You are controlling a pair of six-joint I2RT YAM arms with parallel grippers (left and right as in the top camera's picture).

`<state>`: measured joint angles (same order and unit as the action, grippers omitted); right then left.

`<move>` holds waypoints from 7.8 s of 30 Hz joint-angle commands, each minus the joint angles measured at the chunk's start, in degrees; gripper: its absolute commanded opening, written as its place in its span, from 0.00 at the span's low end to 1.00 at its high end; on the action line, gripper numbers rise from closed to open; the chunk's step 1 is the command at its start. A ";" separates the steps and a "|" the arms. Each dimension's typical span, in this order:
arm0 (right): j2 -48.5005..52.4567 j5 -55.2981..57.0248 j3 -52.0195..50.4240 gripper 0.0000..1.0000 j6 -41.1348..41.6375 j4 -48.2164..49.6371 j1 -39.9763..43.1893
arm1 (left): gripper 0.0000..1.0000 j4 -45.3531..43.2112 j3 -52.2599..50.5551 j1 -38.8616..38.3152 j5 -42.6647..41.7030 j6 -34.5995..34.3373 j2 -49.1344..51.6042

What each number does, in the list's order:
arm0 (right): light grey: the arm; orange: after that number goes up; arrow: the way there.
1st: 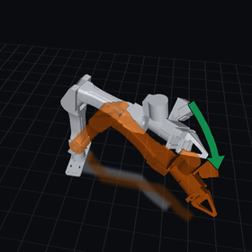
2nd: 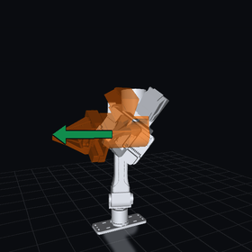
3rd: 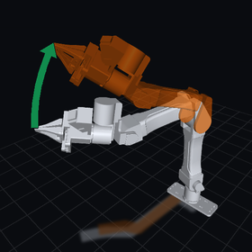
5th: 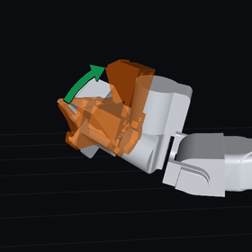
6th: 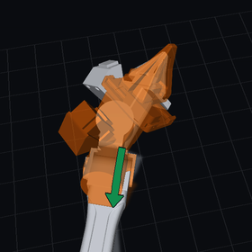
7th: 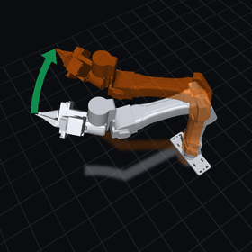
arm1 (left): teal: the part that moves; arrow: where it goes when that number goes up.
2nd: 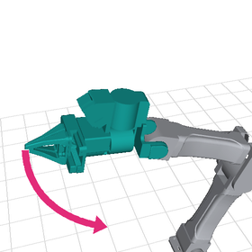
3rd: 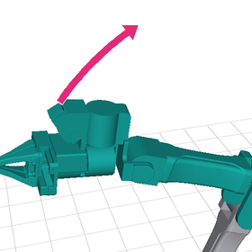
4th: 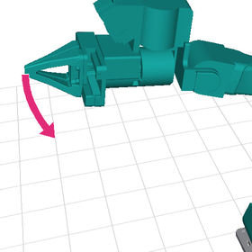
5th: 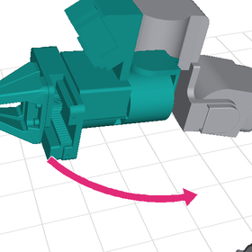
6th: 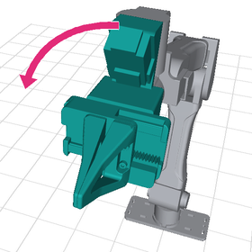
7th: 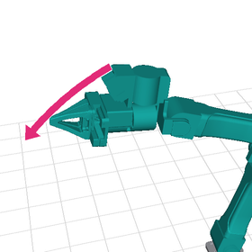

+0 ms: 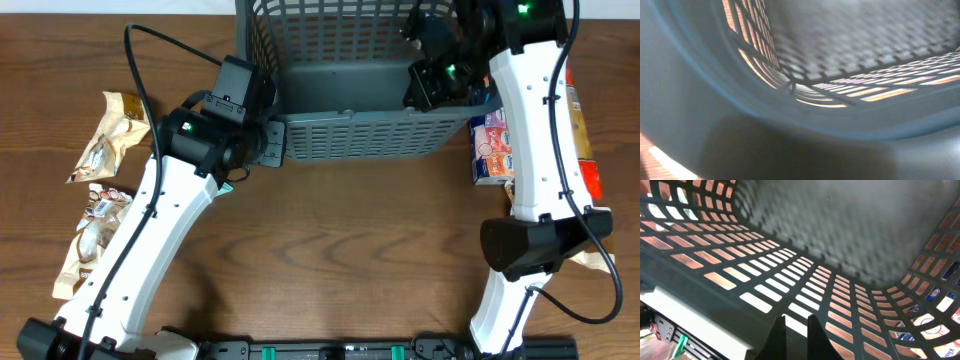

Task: Pack container

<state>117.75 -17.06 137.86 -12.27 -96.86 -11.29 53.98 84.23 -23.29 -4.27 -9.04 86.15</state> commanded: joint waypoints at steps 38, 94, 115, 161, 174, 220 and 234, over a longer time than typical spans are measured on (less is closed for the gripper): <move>-1.70 -0.17 19.30 0.99 6.25 -0.42 -0.74 | 0.63 1.75 0.98 0.39 0.94 3.48 -5.73; -14.43 -4.42 -10.16 0.99 0.96 6.49 43.93 | 0.99 22.36 1.95 0.39 12.85 3.45 -40.44; 5.40 2.80 -10.19 0.99 -8.61 6.45 36.52 | 0.99 24.63 1.95 0.39 21.81 3.45 -40.44; 13.88 13.86 -25.20 0.99 -5.77 19.85 25.14 | 0.99 31.28 1.92 0.39 21.94 3.43 -40.44; 13.88 13.57 -33.99 0.99 -5.73 25.35 25.14 | 0.99 31.28 1.92 0.39 21.92 3.30 -40.44; 9.46 -16.74 41.99 0.01 8.20 -0.24 25.59 | 0.99 31.26 1.92 0.39 21.97 3.50 -40.44; 4.83 -8.72 41.92 0.01 8.17 -0.42 6.32 | 0.99 31.45 1.92 0.42 30.64 7.08 -40.44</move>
<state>124.11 -29.36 178.69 -4.56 -97.19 -2.85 85.17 85.43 -23.24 20.10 -3.70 45.65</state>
